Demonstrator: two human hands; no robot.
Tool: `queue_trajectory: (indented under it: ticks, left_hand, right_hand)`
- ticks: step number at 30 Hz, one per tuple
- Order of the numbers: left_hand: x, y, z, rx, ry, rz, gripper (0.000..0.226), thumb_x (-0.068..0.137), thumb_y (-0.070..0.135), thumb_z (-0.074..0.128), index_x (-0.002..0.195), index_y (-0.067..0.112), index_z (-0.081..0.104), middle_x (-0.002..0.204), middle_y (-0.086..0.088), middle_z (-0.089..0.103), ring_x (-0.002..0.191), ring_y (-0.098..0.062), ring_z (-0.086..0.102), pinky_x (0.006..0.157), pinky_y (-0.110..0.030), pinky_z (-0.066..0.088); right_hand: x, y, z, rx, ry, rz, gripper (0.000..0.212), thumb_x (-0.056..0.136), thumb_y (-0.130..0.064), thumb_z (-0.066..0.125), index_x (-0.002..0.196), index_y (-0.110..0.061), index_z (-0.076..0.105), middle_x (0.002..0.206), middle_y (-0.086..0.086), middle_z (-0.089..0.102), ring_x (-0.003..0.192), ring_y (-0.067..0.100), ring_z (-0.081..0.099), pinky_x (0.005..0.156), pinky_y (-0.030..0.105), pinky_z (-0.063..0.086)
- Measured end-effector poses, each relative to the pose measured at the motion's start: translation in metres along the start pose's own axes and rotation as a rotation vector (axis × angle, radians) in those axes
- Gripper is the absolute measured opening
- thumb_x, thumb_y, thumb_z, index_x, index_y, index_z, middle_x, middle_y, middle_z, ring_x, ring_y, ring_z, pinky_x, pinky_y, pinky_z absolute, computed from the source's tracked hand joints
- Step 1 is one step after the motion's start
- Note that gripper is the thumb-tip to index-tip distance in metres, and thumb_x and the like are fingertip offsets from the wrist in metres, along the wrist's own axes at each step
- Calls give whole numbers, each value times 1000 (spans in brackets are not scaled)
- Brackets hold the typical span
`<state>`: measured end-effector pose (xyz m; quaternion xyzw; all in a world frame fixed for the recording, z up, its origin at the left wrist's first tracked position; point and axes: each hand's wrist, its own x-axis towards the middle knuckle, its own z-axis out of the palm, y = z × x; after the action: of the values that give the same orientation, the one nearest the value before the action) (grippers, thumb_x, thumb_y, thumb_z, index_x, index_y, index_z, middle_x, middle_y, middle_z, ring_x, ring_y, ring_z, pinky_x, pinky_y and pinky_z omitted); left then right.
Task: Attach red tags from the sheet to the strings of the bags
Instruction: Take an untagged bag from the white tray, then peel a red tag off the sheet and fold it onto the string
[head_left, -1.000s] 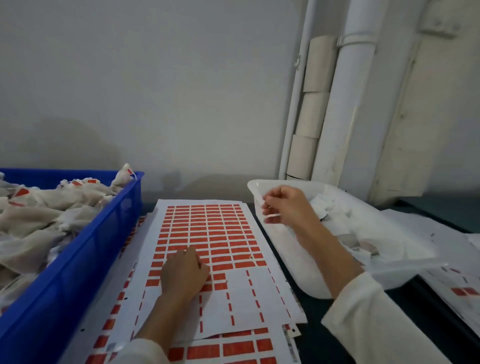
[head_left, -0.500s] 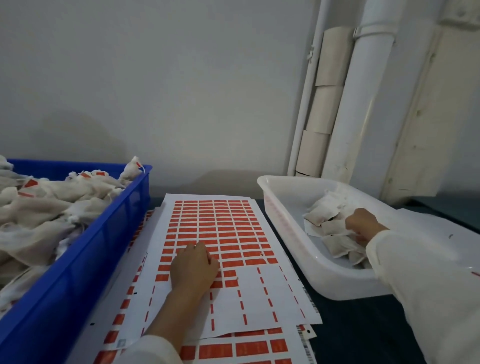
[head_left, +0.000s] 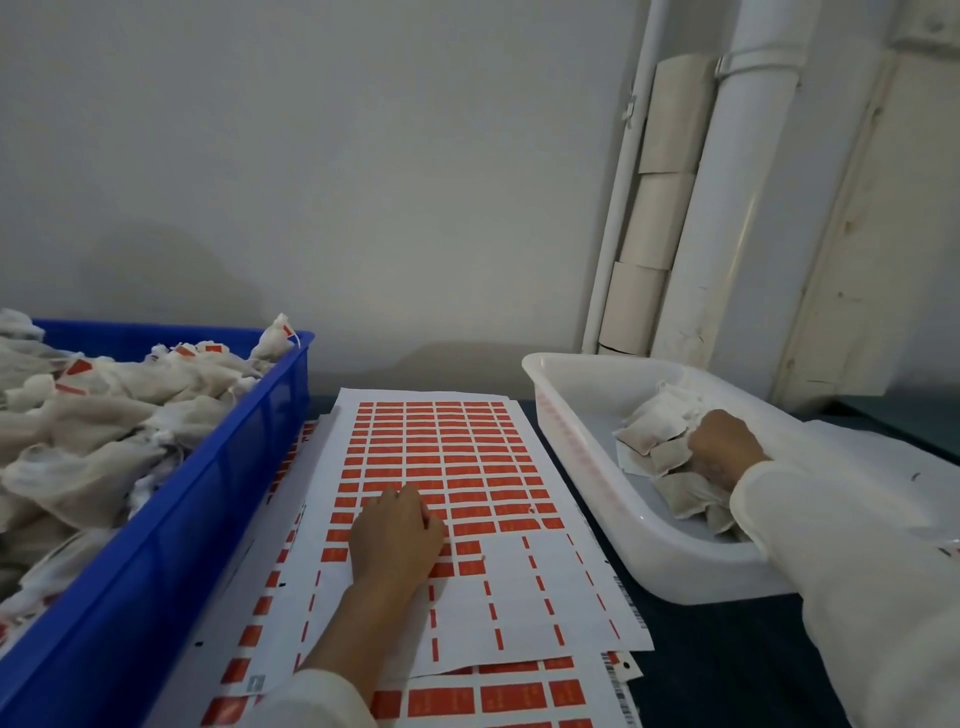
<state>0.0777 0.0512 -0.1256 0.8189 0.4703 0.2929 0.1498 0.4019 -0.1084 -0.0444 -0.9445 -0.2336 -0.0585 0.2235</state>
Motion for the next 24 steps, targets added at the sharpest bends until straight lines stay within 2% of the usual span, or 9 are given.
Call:
queue_trajectory:
  ticks: [4, 7, 10, 12, 14, 15, 17, 20, 24]
  left_hand:
    - [-1, 0, -1, -16, 10, -2, 19, 88, 44, 53, 96, 28, 57, 95, 10, 62, 76, -9, 57, 78, -19, 49]
    - [1, 0, -1, -42, 12, -24, 18, 88, 43, 54, 96, 27, 58, 94, 10, 63, 75, -10, 59, 78, -20, 51]
    - [0, 2, -2, -77, 13, -48, 15, 87, 43, 55, 92, 29, 57, 91, 11, 63, 71, -9, 58, 76, -19, 50]
    - [0, 3, -3, -127, 11, -75, 13, 87, 43, 56, 90, 30, 55, 91, 12, 63, 70, -8, 58, 74, -18, 49]
    - [-1, 7, -6, -223, 8, -124, 10, 88, 41, 55, 90, 32, 52, 91, 12, 61, 71, -8, 58, 70, -18, 48]
    - [-1, 9, -8, -292, 3, -148, 9, 89, 40, 55, 91, 32, 52, 92, 13, 60, 73, -8, 59, 69, -18, 48]
    - [1, 14, -16, -540, -19, -174, 8, 91, 37, 52, 95, 30, 52, 93, 13, 60, 77, -9, 61, 64, -15, 48]
    - [-2, 24, -36, -942, -85, -197, 17, 97, 33, 42, 91, 26, 56, 88, 13, 63, 80, -10, 63, 54, -8, 45]
    - [-7, 28, -58, -1093, -381, -302, 36, 95, 51, 27, 92, 28, 55, 94, 14, 61, 86, -11, 60, 81, -29, 46]
  right_hand:
    - [3, -11, -5, 97, 1, -53, 8, 84, -4, 55, 85, 3, 57, 93, 24, 61, 76, 30, 52, 62, 29, 36]
    - [-3, -34, -13, 347, 89, -56, 13, 90, -10, 47, 92, 2, 51, 85, 19, 53, 75, 31, 49, 70, 40, 44]
    - [-22, -62, -28, 518, 154, -116, 15, 89, -10, 45, 75, -9, 41, 73, 8, 44, 73, 26, 45, 60, 36, 40]
    - [-41, -83, -40, 645, 137, -162, 9, 89, -10, 44, 83, -5, 46, 83, 10, 47, 77, 26, 47, 68, 42, 47]
    - [-63, -104, -49, 783, 81, -168, 13, 91, -12, 44, 98, -4, 51, 97, 12, 50, 86, 28, 51, 78, 44, 49]
    - [-77, -114, -52, 843, 42, -177, 15, 92, -13, 44, 101, -6, 52, 99, 12, 52, 88, 27, 53, 75, 40, 48]
    - [-107, -129, -53, 929, -88, -223, 14, 93, -15, 45, 99, -7, 55, 94, 12, 56, 84, 25, 55, 69, 34, 45]
    - [-154, -144, -42, 974, -324, -274, 12, 95, -19, 46, 86, -15, 53, 89, 8, 58, 81, 24, 58, 72, 35, 48]
    - [-191, -150, -5, 939, -445, -162, 17, 96, -23, 47, 109, -16, 53, 114, 5, 58, 103, 25, 58, 91, 43, 51]
